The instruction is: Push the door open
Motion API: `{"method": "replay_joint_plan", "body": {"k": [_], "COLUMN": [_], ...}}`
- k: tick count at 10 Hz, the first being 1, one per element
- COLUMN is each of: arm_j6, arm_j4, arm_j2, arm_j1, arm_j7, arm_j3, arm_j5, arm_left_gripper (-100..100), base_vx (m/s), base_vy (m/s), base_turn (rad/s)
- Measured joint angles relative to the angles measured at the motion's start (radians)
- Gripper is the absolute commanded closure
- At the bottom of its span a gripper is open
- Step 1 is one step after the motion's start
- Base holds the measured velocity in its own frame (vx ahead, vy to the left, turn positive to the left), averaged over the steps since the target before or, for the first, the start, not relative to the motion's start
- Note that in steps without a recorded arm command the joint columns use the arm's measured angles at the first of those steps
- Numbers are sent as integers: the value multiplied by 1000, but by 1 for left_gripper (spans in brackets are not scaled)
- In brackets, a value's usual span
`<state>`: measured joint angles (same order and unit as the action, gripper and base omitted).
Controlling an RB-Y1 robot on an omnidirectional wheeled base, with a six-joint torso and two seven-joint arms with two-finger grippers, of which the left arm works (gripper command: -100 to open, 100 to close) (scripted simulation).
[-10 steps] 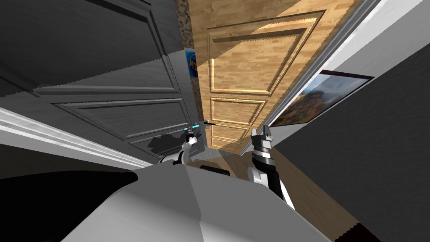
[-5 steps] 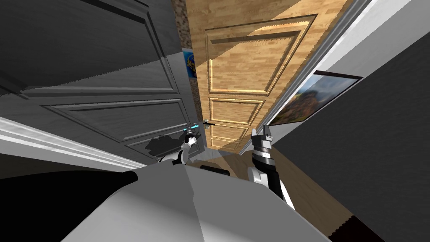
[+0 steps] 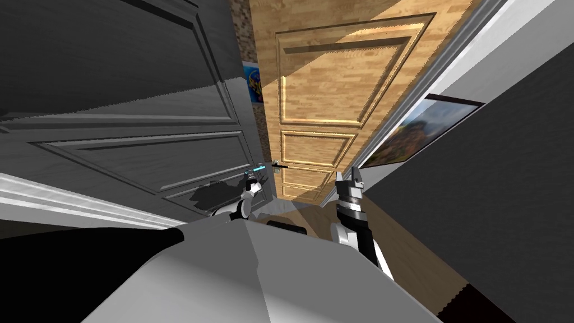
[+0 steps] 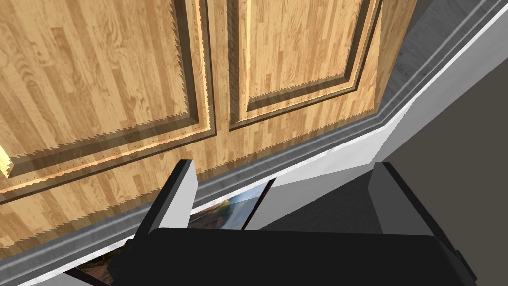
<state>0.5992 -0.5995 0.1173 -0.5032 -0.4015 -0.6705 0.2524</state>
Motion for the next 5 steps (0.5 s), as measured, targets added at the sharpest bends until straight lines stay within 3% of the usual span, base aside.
{"method": "replay_joint_plan", "body": {"k": [1,2,3,4,5], "arm_j6": [11,-1,13,18,7], "arm_j4": [16,-22,12,-2,-41], "arm_j2": [10,-4,11,3,-12], "arm_j1": [-2,12,-2,1,13], "arm_j7": [2,-13,-16,-26,-48], "arm_j3": [-5,-24,-29,-42,-62], "arm_j5": [3,11,13,18,26], "arm_left_gripper": [100,100,100,100,100], "base_vx": [20,18,28,33,29], "base_vy": [68,55,66,90,70], "base_turn": [-142,-56,-73,-134,-69]}}
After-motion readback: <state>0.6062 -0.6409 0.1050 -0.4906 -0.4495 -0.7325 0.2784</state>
